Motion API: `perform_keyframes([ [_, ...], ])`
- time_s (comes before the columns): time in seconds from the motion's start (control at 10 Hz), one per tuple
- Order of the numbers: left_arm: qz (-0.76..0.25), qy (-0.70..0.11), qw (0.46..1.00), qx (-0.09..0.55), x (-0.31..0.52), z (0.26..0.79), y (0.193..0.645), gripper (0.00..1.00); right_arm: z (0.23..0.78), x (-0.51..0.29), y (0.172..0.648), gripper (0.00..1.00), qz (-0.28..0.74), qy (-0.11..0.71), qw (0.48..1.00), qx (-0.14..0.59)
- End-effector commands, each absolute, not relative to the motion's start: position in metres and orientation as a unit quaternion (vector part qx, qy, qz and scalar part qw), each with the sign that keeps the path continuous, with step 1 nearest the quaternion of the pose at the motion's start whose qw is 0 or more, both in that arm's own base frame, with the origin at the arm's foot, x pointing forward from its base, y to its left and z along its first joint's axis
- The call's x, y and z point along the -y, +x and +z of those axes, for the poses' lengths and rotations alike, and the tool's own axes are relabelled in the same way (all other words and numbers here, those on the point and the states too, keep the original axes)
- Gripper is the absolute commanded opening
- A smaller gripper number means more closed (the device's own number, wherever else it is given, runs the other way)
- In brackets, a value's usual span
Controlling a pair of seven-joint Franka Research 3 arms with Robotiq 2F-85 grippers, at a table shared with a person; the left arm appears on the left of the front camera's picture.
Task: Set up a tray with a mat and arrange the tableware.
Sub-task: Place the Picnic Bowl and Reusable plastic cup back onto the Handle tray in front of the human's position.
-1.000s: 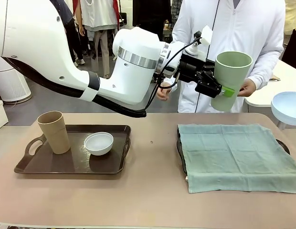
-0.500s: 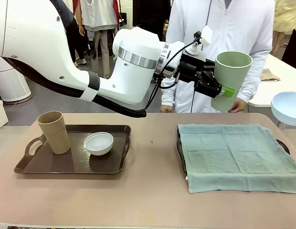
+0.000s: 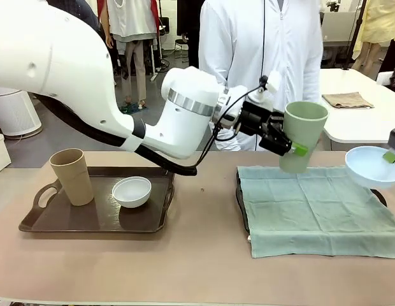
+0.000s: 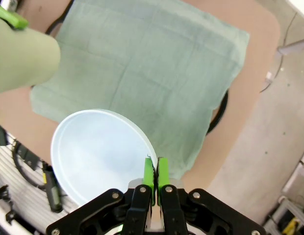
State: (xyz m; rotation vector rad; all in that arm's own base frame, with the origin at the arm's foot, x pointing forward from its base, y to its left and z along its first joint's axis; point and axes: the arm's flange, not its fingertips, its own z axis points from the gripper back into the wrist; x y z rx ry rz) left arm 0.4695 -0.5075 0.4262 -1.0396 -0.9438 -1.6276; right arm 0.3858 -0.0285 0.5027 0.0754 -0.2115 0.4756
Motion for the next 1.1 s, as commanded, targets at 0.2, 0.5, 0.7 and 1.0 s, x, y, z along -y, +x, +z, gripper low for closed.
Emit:
perform_keyframes([
  [0.2, -0.664, -0.459, 0.464, 0.364, 0.515, 0.399, 0.497, 0.86, 0.453, 0.034, 0.427, 0.04, 0.24, 0.056, 0.96, 0.131],
  [0.5, -0.659, -0.456, 0.472, 0.367, 0.513, 0.391, 0.488, 0.86, 0.461, 0.029, 0.415, 0.04, 0.235, 0.034, 0.965, 0.11],
  [0.7, -0.659, -0.453, 0.482, 0.359, 0.511, 0.379, 0.497, 0.86, 0.444, 0.032, 0.432, 0.04, 0.224, 0.02, 0.969, 0.102],
  [1.0, -0.688, -0.418, 0.46, 0.375, 0.511, 0.346, 0.503, 0.86, 0.422, 0.025, 0.449, 0.04, 0.233, 0.037, 0.968, 0.083],
])
